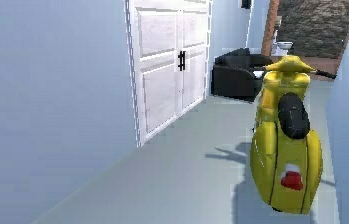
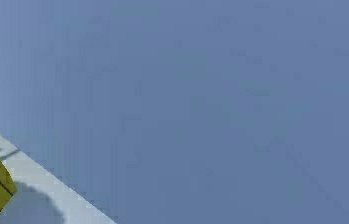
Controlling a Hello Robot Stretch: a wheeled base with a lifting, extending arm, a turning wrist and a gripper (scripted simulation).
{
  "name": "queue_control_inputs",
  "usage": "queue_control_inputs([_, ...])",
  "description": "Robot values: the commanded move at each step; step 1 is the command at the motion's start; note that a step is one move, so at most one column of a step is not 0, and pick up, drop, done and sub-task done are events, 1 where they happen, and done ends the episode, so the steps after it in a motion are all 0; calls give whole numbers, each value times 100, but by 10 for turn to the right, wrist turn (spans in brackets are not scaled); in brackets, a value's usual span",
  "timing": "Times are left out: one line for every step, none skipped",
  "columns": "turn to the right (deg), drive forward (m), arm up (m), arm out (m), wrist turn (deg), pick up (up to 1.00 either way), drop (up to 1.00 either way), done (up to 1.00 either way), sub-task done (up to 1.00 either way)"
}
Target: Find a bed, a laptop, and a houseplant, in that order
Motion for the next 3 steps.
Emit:
queue_control_inputs([-90,0,0,0,0,0,0,0,0])
queue_control_inputs([0,60,0,0,0,0,0,0,0])
queue_control_inputs([-450,0,0,0,0,0,0,0,0])
